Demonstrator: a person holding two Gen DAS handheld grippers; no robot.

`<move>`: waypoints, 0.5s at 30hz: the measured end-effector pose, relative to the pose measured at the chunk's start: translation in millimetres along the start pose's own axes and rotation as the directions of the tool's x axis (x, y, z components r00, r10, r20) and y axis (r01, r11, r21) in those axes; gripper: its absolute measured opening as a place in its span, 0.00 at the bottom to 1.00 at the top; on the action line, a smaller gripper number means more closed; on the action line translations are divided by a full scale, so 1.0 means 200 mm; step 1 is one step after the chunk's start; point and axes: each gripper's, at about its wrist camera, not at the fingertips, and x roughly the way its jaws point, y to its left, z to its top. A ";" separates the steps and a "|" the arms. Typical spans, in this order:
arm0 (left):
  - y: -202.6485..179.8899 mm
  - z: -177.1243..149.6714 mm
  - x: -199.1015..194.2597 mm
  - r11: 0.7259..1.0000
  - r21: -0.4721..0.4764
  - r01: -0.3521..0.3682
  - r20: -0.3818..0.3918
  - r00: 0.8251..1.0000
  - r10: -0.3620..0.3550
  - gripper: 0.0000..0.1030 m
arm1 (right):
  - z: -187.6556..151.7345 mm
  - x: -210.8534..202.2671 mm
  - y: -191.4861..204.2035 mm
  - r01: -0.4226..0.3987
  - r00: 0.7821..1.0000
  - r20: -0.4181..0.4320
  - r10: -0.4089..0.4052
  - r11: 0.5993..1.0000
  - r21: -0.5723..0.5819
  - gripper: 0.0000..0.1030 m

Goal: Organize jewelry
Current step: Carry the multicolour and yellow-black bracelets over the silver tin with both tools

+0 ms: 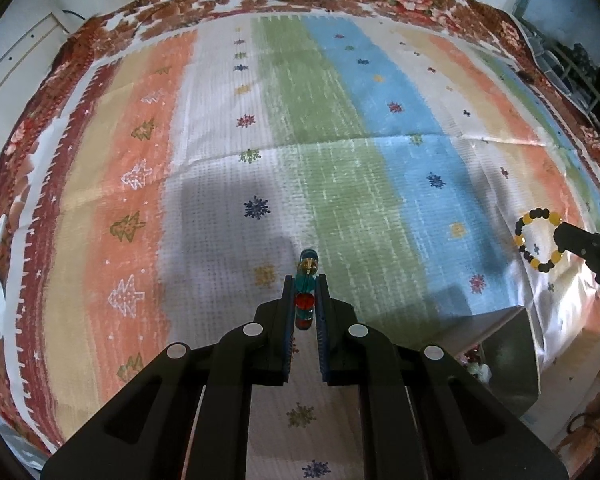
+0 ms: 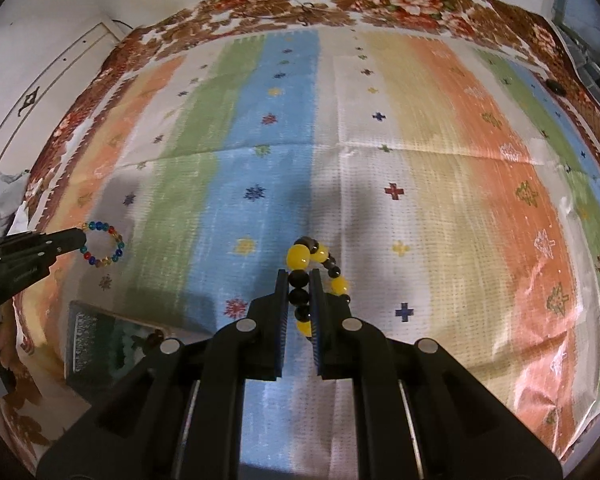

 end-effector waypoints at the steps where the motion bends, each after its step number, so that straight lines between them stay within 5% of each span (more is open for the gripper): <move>1: 0.00 0.00 -0.02 1.000 -0.001 0.004 0.010 1.000 -0.004 0.09 | 0.00 -0.01 0.01 -0.008 1.000 0.008 0.008 1.000 -0.003 0.11; 15: -0.03 -0.03 -0.18 0.999 0.002 0.034 0.099 0.994 -0.034 0.09 | -0.02 -0.14 0.15 -0.040 0.988 0.143 0.051 0.996 -0.080 0.11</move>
